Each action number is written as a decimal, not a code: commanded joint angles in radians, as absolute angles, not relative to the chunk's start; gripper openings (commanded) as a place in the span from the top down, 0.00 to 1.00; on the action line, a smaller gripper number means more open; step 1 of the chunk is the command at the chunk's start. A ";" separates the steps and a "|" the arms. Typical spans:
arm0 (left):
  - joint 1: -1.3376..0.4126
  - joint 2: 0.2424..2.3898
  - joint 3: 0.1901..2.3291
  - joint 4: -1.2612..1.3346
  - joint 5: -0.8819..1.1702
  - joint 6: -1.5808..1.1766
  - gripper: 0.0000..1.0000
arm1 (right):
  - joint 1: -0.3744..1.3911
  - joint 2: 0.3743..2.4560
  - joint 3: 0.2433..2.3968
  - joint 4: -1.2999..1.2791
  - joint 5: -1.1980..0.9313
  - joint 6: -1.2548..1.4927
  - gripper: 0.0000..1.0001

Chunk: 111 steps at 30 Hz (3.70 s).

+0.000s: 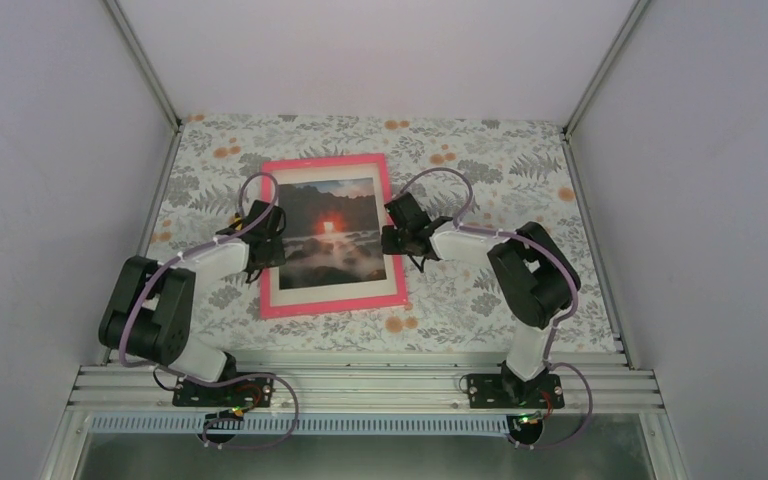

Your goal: Take the photo out of the frame

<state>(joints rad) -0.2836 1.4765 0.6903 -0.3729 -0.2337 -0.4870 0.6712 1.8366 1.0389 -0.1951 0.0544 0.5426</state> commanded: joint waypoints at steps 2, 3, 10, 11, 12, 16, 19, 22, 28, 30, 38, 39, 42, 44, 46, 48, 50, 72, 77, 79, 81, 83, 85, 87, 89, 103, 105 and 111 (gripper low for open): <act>-0.263 1.539 0.791 -0.323 -0.307 -0.505 0.86 | 0.684 1.854 1.088 -0.213 0.072 0.538 0.96; -0.261 1.543 0.796 -0.323 -0.313 -0.503 0.86 | 0.684 1.848 1.091 -0.213 0.070 0.538 0.96; -0.243 1.531 0.815 -0.344 -0.358 -0.486 0.86 | 0.684 1.811 1.112 -0.219 0.043 0.535 0.96; -0.243 1.523 0.814 -0.344 -0.358 -0.487 0.87 | 0.684 1.806 1.111 -0.219 0.043 0.535 0.96; -0.243 1.515 0.811 -0.345 -0.359 -0.486 0.87 | 0.684 1.803 1.111 -0.219 0.043 0.535 0.96; -0.243 1.490 0.808 -0.354 -0.361 -0.489 0.87 | 0.684 1.789 1.107 -0.221 0.048 0.536 0.96; -0.243 1.474 0.806 -0.360 -0.367 -0.494 0.87 | 0.684 1.782 1.101 -0.216 0.055 0.535 0.96; -0.243 1.455 0.803 -0.359 -0.368 -0.496 0.87 | 0.685 1.784 1.106 -0.220 0.058 0.532 0.96; -0.242 1.429 0.798 -0.366 -0.363 -0.498 0.87 | 0.684 1.773 1.104 -0.216 0.060 0.524 0.96; -0.243 1.417 0.797 -0.371 -0.358 -0.498 0.87 | 0.684 1.766 1.104 -0.223 0.064 0.515 0.96; -0.255 1.326 0.799 -0.404 -0.295 -0.508 0.93 | 0.679 1.710 1.104 -0.266 0.087 0.468 0.96; -0.262 1.318 0.801 -0.408 -0.282 -0.510 0.93 | 0.676 1.701 1.100 -0.273 0.096 0.462 0.96; -0.294 1.299 0.814 -0.421 -0.237 -0.520 0.97 | 0.652 1.674 1.080 -0.291 0.119 0.446 0.96; -0.322 1.293 0.827 -0.424 -0.211 -0.533 0.97 | 0.632 1.635 1.061 -0.301 0.134 0.430 0.96; -0.347 1.300 0.844 -0.419 -0.176 -0.548 0.98 | 0.607 1.608 1.040 -0.308 0.145 0.410 0.96; -0.373 1.315 0.861 -0.402 -0.142 -0.566 0.98 | 0.583 1.582 1.022 -0.315 0.154 0.379 0.96; -0.398 1.338 0.877 -0.379 -0.115 -0.589 0.98 | 0.559 1.559 1.005 -0.325 0.174 0.347 0.96; -0.693 1.881 1.341 -0.253 0.076 -0.759 0.98 | 0.117 1.490 0.842 -0.155 0.289 0.117 0.96; -0.735 1.977 1.437 -0.256 0.122 -0.772 0.98 | 0.020 1.553 0.858 -0.110 0.271 0.097 0.96; -0.753 2.006 1.475 -0.254 0.127 -0.775 0.98 | -0.002 1.577 0.856 -0.085 0.265 0.085 0.96; -0.768 2.037 1.510 -0.255 0.135 -0.778 0.98 | -0.018 1.616 0.860 -0.064 0.273 0.059 0.96; -0.783 2.072 1.548 -0.257 0.157 -0.780 0.98 | -0.033 1.652 0.872 -0.051 0.291 0.039 0.96; -0.794 2.105 1.579 -0.261 0.163 -0.783 0.97 | -0.050 1.695 0.879 -0.035 0.319 0.021 0.96; -0.804 2.127 1.601 -0.260 0.169 -0.786 0.97 | -0.075 1.720 0.888 -0.020 0.324 0.004 0.96; -0.812 2.148 1.617 -0.258 0.179 -0.791 0.98 | -0.094 1.734 0.897 -0.006 0.330 -0.004 0.96; -0.813 2.195 1.634 -0.272 0.129 -0.807 0.83 | -0.145 1.826 0.990 0.003 0.235 -0.049 0.88; -0.801 2.208 1.632 -0.275 0.134 -0.807 0.82 | -0.149 1.830 0.997 -0.006 0.230 -0.049 0.81; -0.794 2.203 1.631 -0.277 0.120 -0.799 0.68 | -0.159 1.824 1.019 -0.032 0.221 -0.041 0.59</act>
<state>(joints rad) -0.7883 2.2063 1.5990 -0.3126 0.0849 -0.8215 -0.1452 1.8221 0.9825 -0.0559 0.2375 -0.0532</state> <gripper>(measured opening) 0.278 0.368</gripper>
